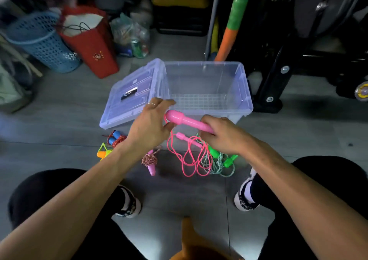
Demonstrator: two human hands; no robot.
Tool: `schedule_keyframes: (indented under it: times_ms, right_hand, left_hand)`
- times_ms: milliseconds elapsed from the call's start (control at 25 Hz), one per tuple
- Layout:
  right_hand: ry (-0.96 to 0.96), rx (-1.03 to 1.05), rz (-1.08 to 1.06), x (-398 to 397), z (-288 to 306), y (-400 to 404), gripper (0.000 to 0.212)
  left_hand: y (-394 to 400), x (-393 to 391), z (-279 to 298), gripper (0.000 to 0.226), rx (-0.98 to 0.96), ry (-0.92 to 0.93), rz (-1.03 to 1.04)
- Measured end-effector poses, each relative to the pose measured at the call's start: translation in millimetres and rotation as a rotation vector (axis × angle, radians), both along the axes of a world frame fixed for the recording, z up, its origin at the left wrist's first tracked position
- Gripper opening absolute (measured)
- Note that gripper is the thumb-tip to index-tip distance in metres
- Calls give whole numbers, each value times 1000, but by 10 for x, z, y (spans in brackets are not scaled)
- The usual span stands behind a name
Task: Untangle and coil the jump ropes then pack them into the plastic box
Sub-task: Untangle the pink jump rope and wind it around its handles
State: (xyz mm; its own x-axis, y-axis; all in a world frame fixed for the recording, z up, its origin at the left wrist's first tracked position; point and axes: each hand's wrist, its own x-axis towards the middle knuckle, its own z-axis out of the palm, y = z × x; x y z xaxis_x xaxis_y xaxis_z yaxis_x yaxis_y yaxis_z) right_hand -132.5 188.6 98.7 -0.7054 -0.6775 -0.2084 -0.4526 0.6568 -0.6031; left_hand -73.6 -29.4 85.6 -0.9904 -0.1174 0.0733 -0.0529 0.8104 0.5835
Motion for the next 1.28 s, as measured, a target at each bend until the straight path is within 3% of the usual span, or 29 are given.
schedule_keyframes:
  times_ms: [40,80,160,200,280,400,520,600,680,760,840,920,1000,1080,1160,1280]
  right_hand:
    - [-19,0,-14,31,104,19,19]
    - [-56,-13,-34,51,163,61,15]
    - [-117,-38,-49,87,237,151,14]
    - [-123,-44,-45,121,258,158,15]
    - [-104,-74,-16,203,251,90,18]
    - [-83,-119,10,212,139,-50,23]
    - [4,-117,-167,41,100,-21,35]
    - [-11,-142,-195,-20,107,3,45]
    - [-147,-248,-143,-9,101,-45,47]
    - [-335,-349,-126,26,109,-120,30]
    - [-433,-377,-139,31,136,-166,17]
    - [-394,-389,-186,3,156,-162,23]
    - [-265,-376,-209,-34,152,-122,24]
    - [-157,-339,-147,-24,144,-131,23]
    - [-135,-322,-105,30,125,-194,21]
    - [-141,-267,-102,69,118,-263,20]
  left_hand:
    - [5,11,102,37,73,-60,144]
    - [24,18,216,27,262,-177,258]
    - [117,63,390,11,767,-434,302]
    - [188,83,445,12,928,-479,273]
    - [313,80,490,20,1060,-417,257]
    - [373,-30,483,22,1011,-337,267]
    - [132,-117,409,28,523,-261,114]
    - [0,-96,414,36,372,-230,-90]
    - [4,-30,508,39,546,-279,-220]
    - [67,10,630,37,738,-284,-198]
    - [22,-38,611,24,836,-128,101]
    - [-160,-149,500,8,966,-35,558]
    - [-255,-214,380,17,1178,-146,766]
    - [-157,-205,286,26,1306,-346,709]
    - [38,-171,270,34,1295,-534,553]
    - [211,-148,332,19,1305,-567,402]
